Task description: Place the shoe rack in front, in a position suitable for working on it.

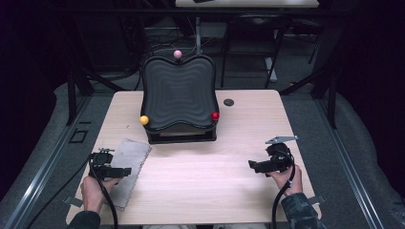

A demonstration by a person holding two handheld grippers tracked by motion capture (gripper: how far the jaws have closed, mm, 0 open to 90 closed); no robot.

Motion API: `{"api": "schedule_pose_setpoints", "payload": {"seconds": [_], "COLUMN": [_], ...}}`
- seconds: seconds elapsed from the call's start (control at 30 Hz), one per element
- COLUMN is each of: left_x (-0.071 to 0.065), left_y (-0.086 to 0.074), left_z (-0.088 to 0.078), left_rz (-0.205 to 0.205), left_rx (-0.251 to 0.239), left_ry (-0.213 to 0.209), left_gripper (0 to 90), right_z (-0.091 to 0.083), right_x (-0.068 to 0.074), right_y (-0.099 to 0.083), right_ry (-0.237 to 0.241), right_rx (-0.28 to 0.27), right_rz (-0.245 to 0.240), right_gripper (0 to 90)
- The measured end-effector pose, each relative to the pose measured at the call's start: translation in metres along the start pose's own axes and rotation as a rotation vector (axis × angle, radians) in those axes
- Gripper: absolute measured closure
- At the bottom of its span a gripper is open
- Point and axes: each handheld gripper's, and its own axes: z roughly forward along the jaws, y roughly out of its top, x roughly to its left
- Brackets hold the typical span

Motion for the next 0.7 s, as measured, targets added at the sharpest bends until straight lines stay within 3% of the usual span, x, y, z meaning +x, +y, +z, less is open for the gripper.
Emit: {"api": "schedule_pose_setpoints", "payload": {"seconds": [0.1,0.2,0.27,0.33,0.53,0.7], "left_x": [0.002,0.000,-0.004,-0.003,0.000,0.008], "left_y": [-0.001,-0.002,-0.002,-0.003,-0.007,-0.010], "left_z": [0.004,0.004,0.005,0.004,0.001,-0.003], "left_rz": [-0.004,0.012,0.044,0.042,0.020,0.002], "left_rx": [0.009,0.007,0.017,0.012,-0.020,-0.048], "left_ry": [0.008,0.034,0.068,0.072,0.083,0.099], "left_gripper": [18.1,19.6,21.2,22.4,33.6,52.2], "right_z": [0.000,0.001,0.002,0.002,0.003,0.002], "right_x": [0.001,0.000,-0.001,-0.001,-0.002,-0.003], "right_y": [0.000,-0.001,-0.001,-0.001,-0.002,-0.002], "right_ry": [-0.008,0.011,0.013,0.016,0.021,0.028], "right_rx": [0.003,0.006,0.010,0.012,0.011,0.015], "right_rz": [-0.003,0.008,0.011,0.013,0.023,0.025], "right_gripper": [0.0,0.0,0.0,0.0,1.6,1.9]}}
